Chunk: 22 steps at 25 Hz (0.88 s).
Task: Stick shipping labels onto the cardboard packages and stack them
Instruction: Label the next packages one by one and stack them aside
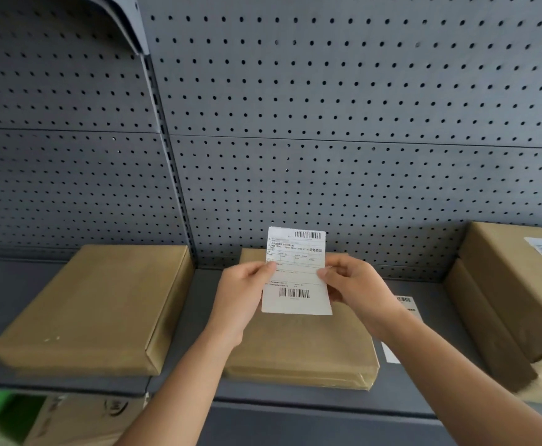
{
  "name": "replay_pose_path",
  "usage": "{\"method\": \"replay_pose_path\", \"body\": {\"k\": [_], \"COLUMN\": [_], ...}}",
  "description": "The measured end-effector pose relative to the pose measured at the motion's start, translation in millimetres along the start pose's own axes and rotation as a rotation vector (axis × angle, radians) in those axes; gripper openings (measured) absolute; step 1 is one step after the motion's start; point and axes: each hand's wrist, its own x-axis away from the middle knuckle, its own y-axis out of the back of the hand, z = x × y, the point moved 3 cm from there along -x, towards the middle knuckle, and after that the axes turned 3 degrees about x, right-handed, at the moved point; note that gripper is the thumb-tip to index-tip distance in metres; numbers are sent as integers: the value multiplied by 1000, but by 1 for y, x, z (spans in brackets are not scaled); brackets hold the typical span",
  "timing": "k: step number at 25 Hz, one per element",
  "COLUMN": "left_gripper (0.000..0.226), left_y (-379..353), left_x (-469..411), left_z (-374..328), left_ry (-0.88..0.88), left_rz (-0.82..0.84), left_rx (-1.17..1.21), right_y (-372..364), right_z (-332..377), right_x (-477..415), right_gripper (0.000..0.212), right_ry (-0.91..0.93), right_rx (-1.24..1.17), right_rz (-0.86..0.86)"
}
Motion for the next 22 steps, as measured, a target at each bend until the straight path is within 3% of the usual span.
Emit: {"method": "replay_pose_path", "body": {"k": [7,13,22], "left_gripper": [20,10,25], "left_y": [12,16,1], "left_x": [-7,-15,-23], "left_z": [14,21,24], "left_ry": [-25,-35,-70], "left_rz": [34,10,40], "left_rx": [-277,-362,-607], "right_y": [-9,-11,-9], "right_z": [-15,-23,-32], "right_x": [-5,-9,-13], "right_gripper": [21,27,39], "right_ry": [-47,-52,-61], "right_rx": [142,253,502], "right_rz": [-34,-77,-130]}}
